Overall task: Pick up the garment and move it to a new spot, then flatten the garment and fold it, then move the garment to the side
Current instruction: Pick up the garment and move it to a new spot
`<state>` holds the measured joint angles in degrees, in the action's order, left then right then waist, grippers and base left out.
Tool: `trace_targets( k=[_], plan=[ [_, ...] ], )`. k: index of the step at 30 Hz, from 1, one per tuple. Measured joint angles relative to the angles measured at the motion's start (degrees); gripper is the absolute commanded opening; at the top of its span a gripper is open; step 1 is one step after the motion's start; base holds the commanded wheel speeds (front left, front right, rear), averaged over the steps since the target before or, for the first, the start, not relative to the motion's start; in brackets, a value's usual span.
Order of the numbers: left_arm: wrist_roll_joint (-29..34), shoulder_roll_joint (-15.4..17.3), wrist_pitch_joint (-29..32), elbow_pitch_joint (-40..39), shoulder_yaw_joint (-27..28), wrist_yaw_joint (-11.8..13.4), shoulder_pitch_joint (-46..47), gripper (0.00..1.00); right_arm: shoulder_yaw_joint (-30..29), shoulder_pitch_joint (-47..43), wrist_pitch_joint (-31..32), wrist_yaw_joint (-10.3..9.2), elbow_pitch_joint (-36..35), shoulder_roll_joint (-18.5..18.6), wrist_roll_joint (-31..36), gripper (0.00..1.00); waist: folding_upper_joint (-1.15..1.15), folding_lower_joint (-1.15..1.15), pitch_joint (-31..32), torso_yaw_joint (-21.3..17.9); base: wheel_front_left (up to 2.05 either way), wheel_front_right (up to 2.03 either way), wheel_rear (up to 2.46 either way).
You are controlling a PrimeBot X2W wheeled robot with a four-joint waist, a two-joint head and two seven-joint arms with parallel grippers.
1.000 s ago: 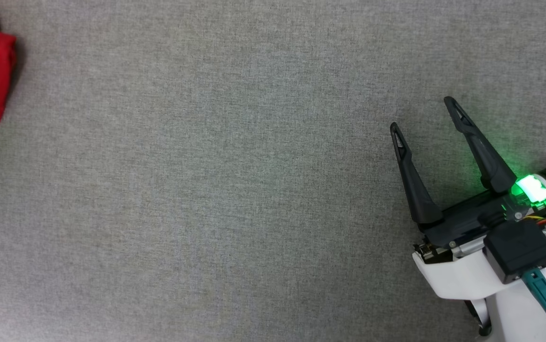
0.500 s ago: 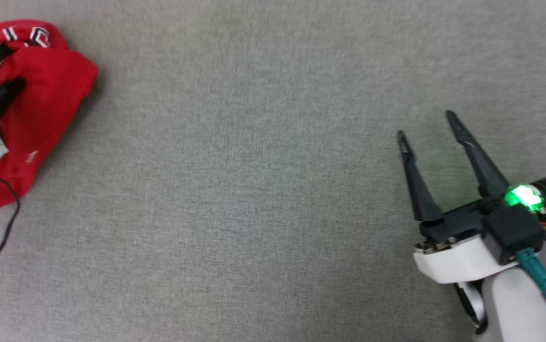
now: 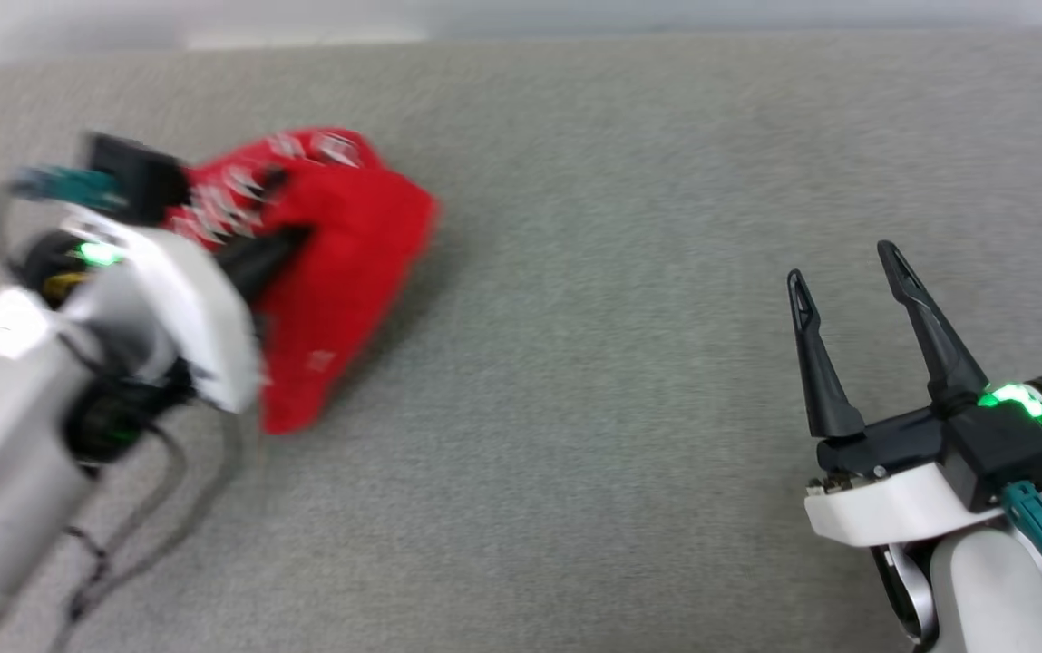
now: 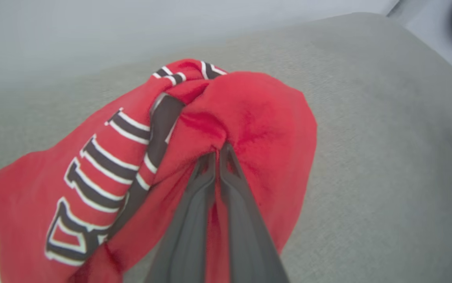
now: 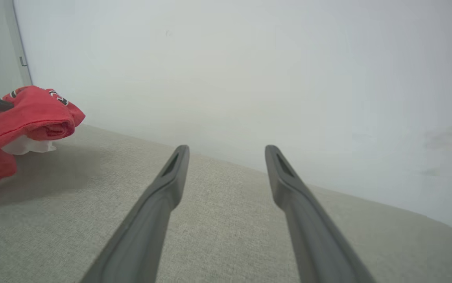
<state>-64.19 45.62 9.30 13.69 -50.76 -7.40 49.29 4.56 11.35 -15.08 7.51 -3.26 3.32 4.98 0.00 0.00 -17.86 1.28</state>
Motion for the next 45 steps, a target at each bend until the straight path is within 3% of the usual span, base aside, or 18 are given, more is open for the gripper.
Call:
trace_targets(
  k=[8,16,17,18,19,21,27,32,40,45],
  plan=[
    [2.9,-13.2,-2.1,-0.5,-5.9,0.4,-1.0,0.00,-3.0,-1.3,0.0,0.00,-1.0,-0.2,-0.5,1.00,0.00,-0.01,4.3,-6.4,0.00,0.00,0.00],
    [6.4,-24.9,-3.0,6.2,-13.1,0.4,-3.1,0.00,-4.2,-2.5,0.0,0.00,-1.5,-0.3,-0.8,1.00,0.00,-0.01,5.2,-11.7,0.00,0.00,0.00],
    [7.0,-25.6,-3.5,7.2,-14.1,0.4,-3.5,0.31,-4.1,-2.6,0.0,0.00,-1.5,-0.3,-1.0,1.00,0.00,0.00,5.1,-12.0,0.00,0.00,0.00],
    [7.6,-26.3,-4.1,8.4,-14.5,0.4,-3.9,0.83,-4.1,-2.7,0.0,0.00,-1.5,-0.3,-1.1,1.00,0.00,-0.01,5.1,-12.3,0.00,0.00,0.00],
    [7.7,-26.9,-4.8,9.6,-14.8,0.4,-4.3,1.00,-3.9,-3.0,0.0,0.00,-1.5,-0.3,-1.2,1.00,0.00,0.00,5.1,-12.5,0.00,0.00,0.00],
    [8.0,-27.7,-5.9,11.3,-15.5,0.3,-5.1,1.00,-3.4,-3.5,0.0,0.00,-1.1,-0.3,-1.6,1.00,0.00,0.00,5.4,-12.4,0.00,0.00,0.00],
    [8.8,-27.2,-12.6,13.2,-14.9,0.1,-5.6,1.00,-3.4,-4.4,0.0,0.00,-0.6,-0.4,-1.0,1.00,0.00,0.00,7.1,-10.6,0.00,0.00,0.00],
    [10.1,-24.0,-19.4,13.0,-12.1,0.5,-5.3,1.00,-4.7,-4.9,0.0,0.00,-0.4,-0.4,-0.4,1.00,0.00,-0.01,9.6,-8.1,0.00,0.00,0.00],
    [11.3,-16.6,-24.2,9.2,-0.7,6.9,-7.5,1.00,-5.8,-7.1,0.0,0.00,-0.1,-0.4,-0.2,1.00,0.00,0.00,14.3,-4.1,0.00,0.00,0.00],
    [18.9,-13.7,-24.4,-1.2,10.6,9.9,-16.6,1.00,-7.2,-8.1,0.0,0.00,-1.5,-0.4,-0.2,1.00,0.00,0.00,16.0,-2.2,0.00,0.00,0.00]
  ],
)
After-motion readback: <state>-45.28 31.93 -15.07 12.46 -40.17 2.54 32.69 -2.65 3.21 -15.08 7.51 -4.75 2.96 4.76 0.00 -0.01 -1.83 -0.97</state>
